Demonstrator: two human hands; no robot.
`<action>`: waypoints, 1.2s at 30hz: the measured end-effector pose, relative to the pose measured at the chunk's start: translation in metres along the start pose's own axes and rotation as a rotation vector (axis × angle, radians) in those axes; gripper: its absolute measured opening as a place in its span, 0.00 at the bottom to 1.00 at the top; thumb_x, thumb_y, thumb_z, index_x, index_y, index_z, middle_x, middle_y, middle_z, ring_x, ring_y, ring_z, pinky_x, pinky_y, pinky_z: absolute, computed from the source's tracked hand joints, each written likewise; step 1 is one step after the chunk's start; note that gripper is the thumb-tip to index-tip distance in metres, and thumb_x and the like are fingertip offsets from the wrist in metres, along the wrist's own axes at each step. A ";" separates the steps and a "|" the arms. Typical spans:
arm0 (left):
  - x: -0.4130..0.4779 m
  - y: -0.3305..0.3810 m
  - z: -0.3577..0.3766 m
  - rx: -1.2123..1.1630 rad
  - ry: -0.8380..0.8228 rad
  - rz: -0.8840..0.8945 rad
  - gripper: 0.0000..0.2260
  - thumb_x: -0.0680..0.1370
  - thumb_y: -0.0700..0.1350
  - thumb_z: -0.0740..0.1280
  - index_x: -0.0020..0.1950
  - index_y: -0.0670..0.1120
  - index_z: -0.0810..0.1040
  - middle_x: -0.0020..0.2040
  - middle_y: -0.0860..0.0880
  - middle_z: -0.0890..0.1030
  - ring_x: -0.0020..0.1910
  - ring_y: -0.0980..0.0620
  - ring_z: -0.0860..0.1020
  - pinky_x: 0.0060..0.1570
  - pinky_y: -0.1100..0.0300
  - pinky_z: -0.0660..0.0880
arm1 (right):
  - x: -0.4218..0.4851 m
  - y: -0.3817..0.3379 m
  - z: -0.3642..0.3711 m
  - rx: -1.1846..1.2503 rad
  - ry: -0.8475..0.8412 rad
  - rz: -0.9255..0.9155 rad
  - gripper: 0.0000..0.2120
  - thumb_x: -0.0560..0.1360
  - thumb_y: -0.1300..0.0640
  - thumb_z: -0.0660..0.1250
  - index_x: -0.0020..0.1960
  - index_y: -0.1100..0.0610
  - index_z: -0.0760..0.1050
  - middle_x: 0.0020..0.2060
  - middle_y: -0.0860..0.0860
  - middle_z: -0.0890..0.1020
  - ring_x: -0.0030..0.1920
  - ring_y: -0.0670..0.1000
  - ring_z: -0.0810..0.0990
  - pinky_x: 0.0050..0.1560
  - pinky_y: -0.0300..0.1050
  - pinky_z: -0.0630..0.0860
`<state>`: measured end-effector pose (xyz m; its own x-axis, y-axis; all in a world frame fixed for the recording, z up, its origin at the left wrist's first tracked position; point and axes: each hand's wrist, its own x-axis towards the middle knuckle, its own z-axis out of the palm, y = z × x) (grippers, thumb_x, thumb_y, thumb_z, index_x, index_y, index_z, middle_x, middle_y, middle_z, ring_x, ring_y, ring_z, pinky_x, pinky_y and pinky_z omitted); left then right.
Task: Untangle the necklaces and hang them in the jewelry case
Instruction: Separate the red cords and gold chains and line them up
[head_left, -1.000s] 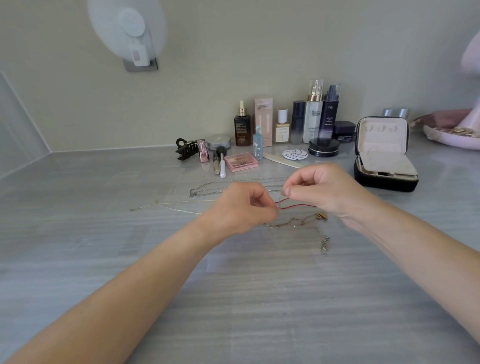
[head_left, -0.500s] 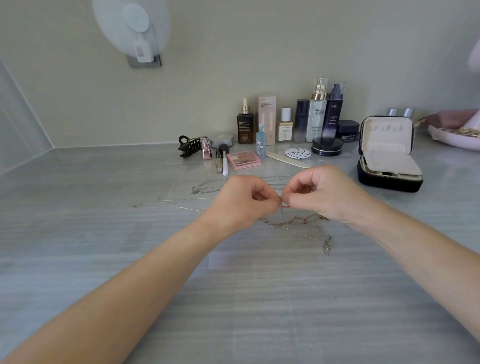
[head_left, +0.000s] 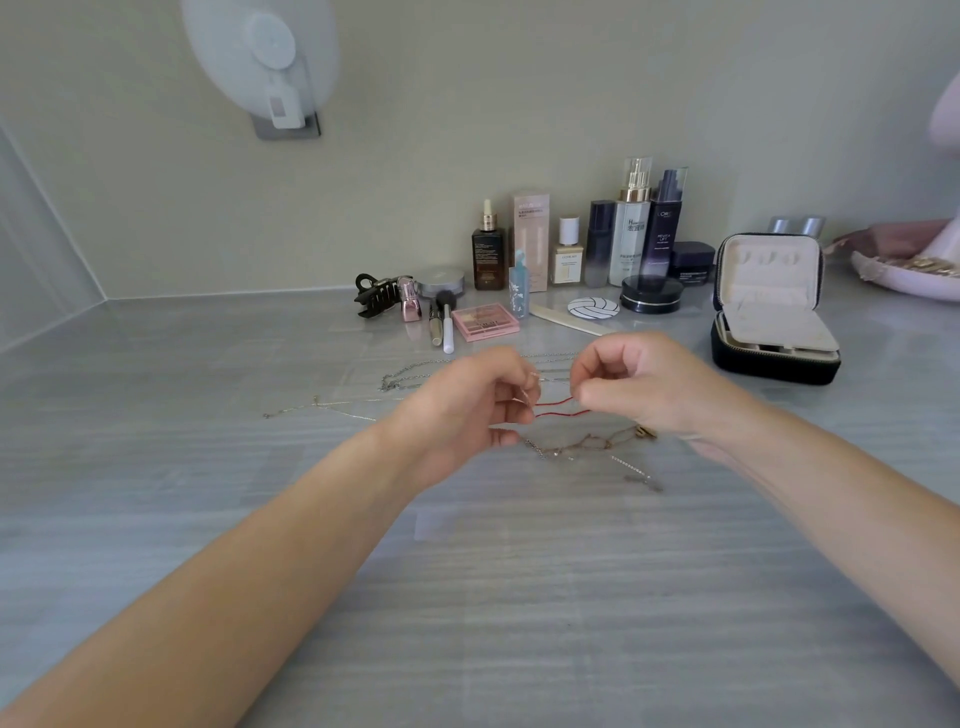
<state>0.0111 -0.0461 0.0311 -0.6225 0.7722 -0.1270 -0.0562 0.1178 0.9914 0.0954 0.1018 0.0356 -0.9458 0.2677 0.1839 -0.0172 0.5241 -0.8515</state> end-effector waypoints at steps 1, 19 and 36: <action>0.000 0.000 -0.001 -0.050 -0.021 -0.012 0.05 0.68 0.44 0.58 0.32 0.49 0.70 0.33 0.53 0.74 0.32 0.54 0.72 0.37 0.58 0.66 | 0.000 0.000 0.000 0.004 -0.006 0.013 0.08 0.66 0.65 0.68 0.33 0.54 0.76 0.32 0.51 0.76 0.35 0.47 0.71 0.38 0.40 0.66; 0.006 0.001 -0.011 -0.198 0.030 -0.052 0.14 0.78 0.48 0.59 0.32 0.48 0.68 0.20 0.55 0.61 0.21 0.56 0.62 0.33 0.60 0.69 | 0.003 0.002 -0.020 0.384 -0.095 0.212 0.07 0.73 0.64 0.64 0.38 0.57 0.73 0.20 0.46 0.65 0.23 0.45 0.63 0.33 0.40 0.65; -0.002 0.016 -0.016 -0.223 0.032 -0.115 0.11 0.78 0.48 0.59 0.36 0.48 0.71 0.22 0.55 0.63 0.19 0.60 0.58 0.17 0.70 0.52 | -0.002 -0.002 -0.021 -0.068 -0.234 0.114 0.04 0.67 0.56 0.73 0.35 0.53 0.80 0.23 0.45 0.76 0.23 0.40 0.70 0.28 0.31 0.68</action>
<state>-0.0009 -0.0560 0.0482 -0.6266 0.7409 -0.2416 -0.2967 0.0598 0.9531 0.1040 0.1170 0.0468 -0.9898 0.1380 -0.0364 0.1080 0.5568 -0.8236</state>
